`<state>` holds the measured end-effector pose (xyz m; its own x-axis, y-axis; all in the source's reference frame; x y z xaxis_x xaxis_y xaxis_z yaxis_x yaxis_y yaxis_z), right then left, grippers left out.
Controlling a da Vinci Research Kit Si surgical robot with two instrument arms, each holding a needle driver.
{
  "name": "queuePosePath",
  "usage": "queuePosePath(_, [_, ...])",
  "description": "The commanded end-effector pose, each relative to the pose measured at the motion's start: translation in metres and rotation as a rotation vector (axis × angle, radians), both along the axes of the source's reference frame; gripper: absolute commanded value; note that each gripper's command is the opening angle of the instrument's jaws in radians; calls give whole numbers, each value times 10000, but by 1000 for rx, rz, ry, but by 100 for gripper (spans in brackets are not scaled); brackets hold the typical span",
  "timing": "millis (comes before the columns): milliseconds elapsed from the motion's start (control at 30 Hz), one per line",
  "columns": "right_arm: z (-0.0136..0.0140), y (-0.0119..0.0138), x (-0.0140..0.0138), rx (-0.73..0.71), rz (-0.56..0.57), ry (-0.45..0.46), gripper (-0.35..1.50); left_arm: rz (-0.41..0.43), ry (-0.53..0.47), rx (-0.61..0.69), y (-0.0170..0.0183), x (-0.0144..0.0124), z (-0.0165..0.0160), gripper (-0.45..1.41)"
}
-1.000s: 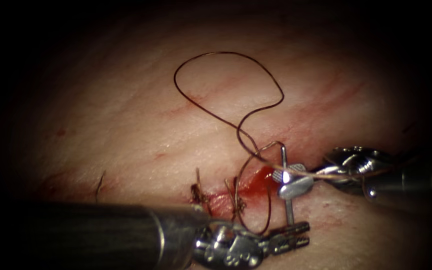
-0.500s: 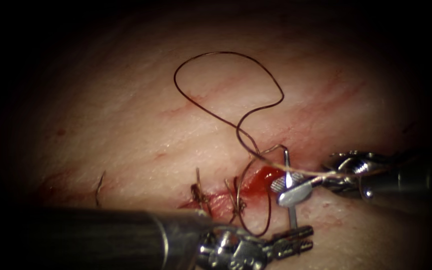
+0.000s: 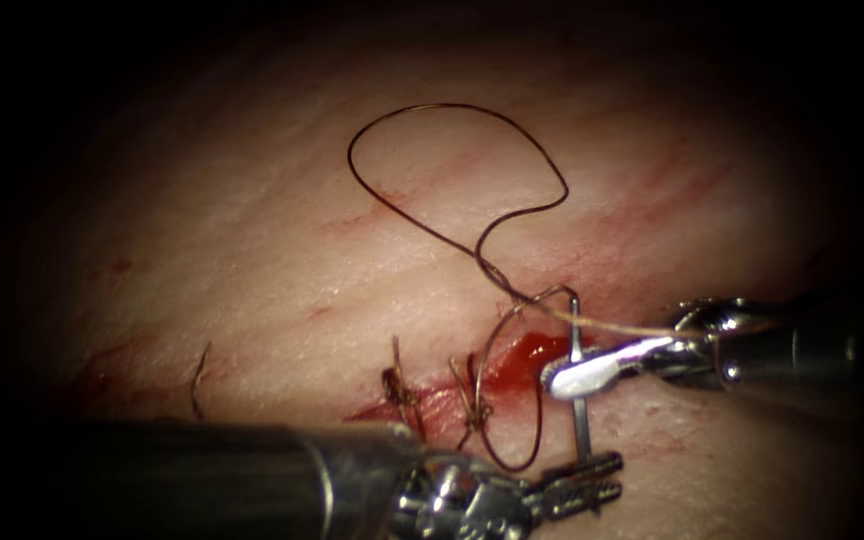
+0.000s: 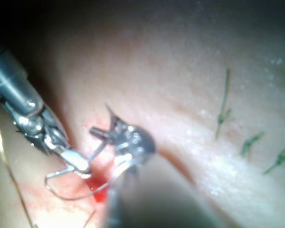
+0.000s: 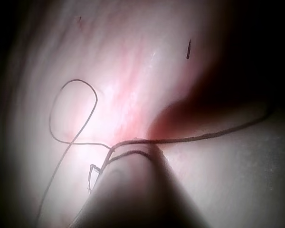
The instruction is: Wound Closure
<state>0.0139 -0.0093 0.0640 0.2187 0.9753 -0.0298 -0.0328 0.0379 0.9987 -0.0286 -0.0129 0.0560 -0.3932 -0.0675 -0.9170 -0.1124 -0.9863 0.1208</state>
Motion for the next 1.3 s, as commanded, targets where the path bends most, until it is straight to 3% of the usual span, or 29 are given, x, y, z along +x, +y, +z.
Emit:
queuePosePath(33, [7,6,-5,-50,11,-1,-35,-2,-10,25,-4,-4,3,76])
queuePosePath(133, [9,23,-21,-157,40,-11,-35,-21,-22,86,-2,1,-5,93])
queuePosePath(267, [8,48,-38,-278,80,-41,-35,-23,-25,98,-2,5,-7,84])
queuePosePath(333, [6,59,-45,-317,92,-54,-35,-23,-24,96,-4,5,-5,51])
queuePosePath(467, [4,68,-47,-378,88,-50,-35,3,-10,98,-11,1,3,7])
queuePosePath(533, [4,66,-45,-412,75,-48,-35,24,1,108,-12,-3,11,-10])
queuePosePath(767, [-2,64,-39,-509,54,-49,-35,35,28,157,-7,-12,40,-43])
queuePosePath(1100, [-40,74,-36,-575,37,-24,-35,15,52,197,24,-5,92,-45])
queuePosePath(1300, [-39,59,-27,-617,16,-20,-35,-15,64,213,45,3,111,-45])
